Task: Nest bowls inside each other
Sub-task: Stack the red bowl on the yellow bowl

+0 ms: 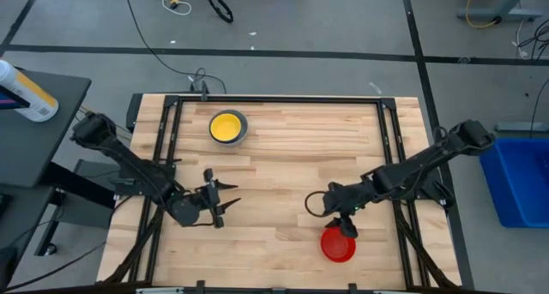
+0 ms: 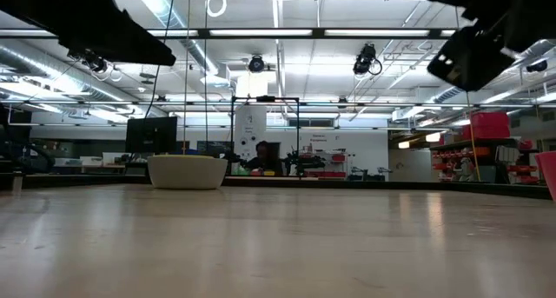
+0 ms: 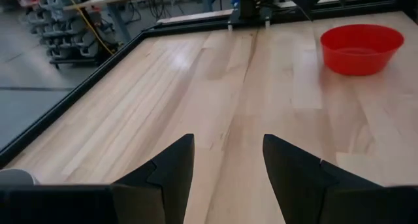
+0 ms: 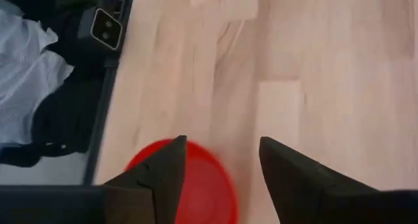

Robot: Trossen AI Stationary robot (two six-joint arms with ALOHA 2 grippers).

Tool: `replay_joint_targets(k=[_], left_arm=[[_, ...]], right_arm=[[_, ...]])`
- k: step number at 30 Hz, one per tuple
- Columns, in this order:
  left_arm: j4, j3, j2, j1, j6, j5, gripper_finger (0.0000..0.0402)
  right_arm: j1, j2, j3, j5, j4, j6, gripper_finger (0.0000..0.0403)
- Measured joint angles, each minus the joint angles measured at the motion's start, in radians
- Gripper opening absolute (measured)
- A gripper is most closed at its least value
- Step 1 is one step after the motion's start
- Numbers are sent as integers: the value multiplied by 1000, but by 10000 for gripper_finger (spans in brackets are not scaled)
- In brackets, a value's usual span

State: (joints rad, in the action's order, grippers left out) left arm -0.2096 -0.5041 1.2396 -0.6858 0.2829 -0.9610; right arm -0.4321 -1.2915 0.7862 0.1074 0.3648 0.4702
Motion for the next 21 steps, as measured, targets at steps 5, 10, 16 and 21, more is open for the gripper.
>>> replay_joint_targets(k=[5, 10, 16, 21], left_arm=[[14, 0, 0, -44, 15, -28, 190], [43, 0, 0, -95, 47, -82, 190], [61, 0, 0, -186, 65, -173, 190], [138, 0, 0, -271, 153, -266, 190]], right_arm=[[-36, 0, 34, 50, 101, 154, 220], [-80, -29, 0, 54, 130, 303, 221], [-120, -59, -13, 43, 127, 388, 221], [-134, -62, -13, -4, 140, 405, 221]])
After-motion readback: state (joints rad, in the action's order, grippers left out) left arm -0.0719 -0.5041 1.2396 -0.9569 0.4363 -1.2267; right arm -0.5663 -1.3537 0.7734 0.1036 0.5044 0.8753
